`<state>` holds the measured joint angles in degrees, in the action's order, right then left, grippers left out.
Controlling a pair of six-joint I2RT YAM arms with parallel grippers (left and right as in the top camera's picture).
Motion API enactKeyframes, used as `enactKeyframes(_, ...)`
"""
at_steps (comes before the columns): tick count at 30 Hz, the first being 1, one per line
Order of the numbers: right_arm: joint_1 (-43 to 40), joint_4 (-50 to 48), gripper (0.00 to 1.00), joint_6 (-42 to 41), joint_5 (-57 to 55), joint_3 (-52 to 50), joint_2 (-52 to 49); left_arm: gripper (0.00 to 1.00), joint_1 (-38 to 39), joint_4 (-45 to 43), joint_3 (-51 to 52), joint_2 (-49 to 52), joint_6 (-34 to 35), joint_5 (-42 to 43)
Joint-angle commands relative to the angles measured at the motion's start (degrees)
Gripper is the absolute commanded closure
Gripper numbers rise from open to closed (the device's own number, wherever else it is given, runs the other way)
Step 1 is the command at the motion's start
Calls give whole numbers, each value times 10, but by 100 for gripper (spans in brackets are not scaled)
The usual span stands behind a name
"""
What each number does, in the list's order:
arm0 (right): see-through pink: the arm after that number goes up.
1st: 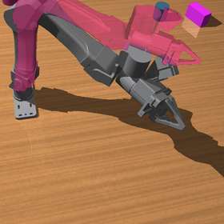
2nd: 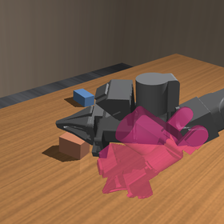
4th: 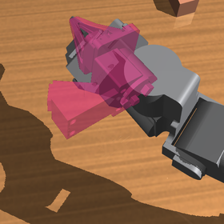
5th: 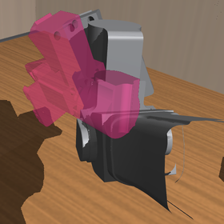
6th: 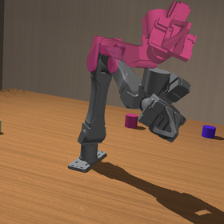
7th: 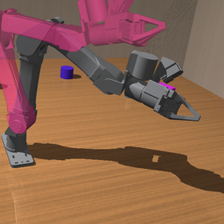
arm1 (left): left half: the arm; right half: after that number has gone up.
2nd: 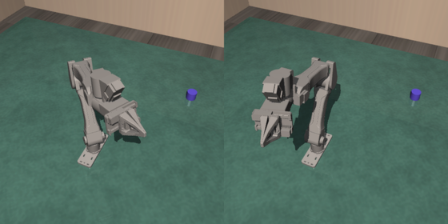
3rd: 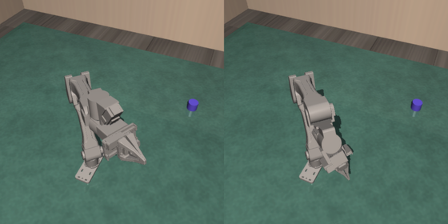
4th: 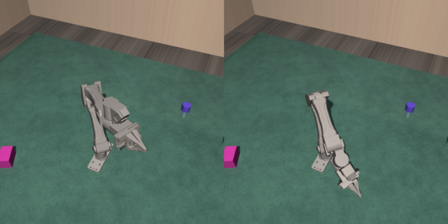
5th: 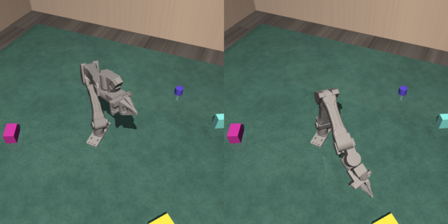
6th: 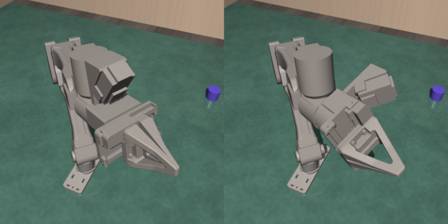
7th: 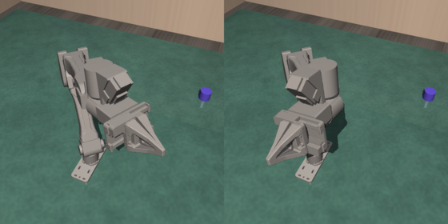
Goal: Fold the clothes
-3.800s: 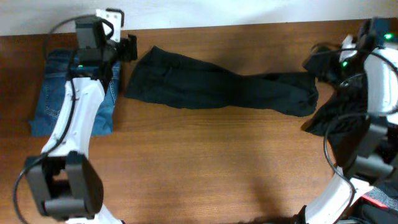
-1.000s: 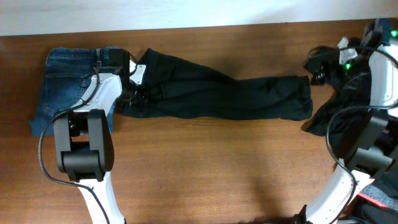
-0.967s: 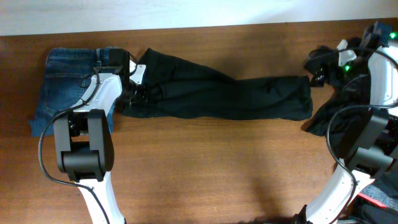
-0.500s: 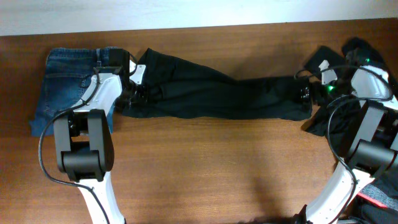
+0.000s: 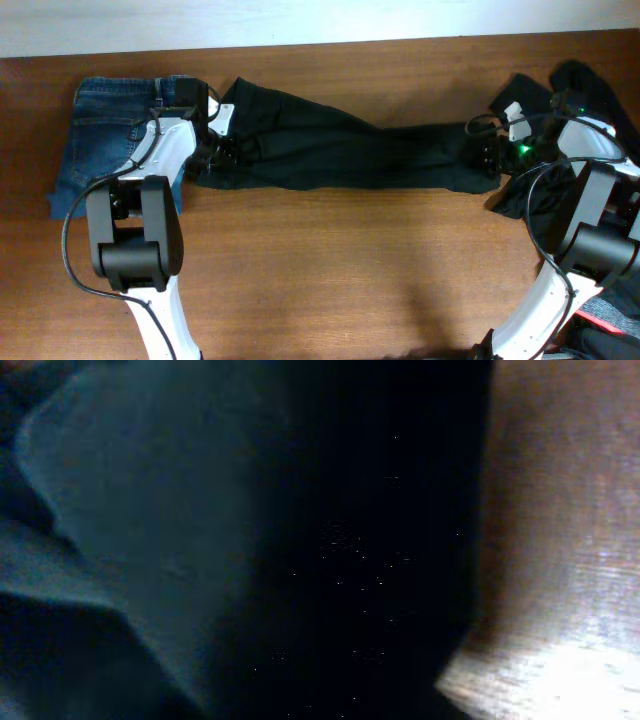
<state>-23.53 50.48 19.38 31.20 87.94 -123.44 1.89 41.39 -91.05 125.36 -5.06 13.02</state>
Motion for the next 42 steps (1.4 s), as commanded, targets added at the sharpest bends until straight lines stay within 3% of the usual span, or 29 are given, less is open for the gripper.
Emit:
enactKeyframes(1, 2, -1, 96, -9, 28, -7, -7, 60, -16, 9, 1, 9, 5, -50)
enactKeyframes(9, -28, 30, 96, -51, 21, 27, 12, 59, -16, 14, -50, -48, 5, -33)
enactKeyframes(10, -32, 40, 96, -51, 14, 37, 14, 55, -16, 15, -54, -56, 5, -33)
enactKeyframes(13, -44, 89, 96, -53, -28, 89, 27, 47, -16, 15, -57, -85, 5, -33)
enactKeyframes(21, -25, 199, 96, -53, -54, 229, 45, 42, -15, 17, -57, -123, 5, -22)
enactKeyframes(25, 23, 233, 96, -57, -74, 263, 45, 42, -15, 20, -57, -123, 5, -7)
enactKeyframes(36, 249, 209, 96, -193, -237, 264, 41, 42, -15, 24, -57, -123, 5, 3)
enactKeyframes(42, 322, 191, 96, -244, -378, 264, 40, 42, -15, 30, -57, -123, 5, 3)
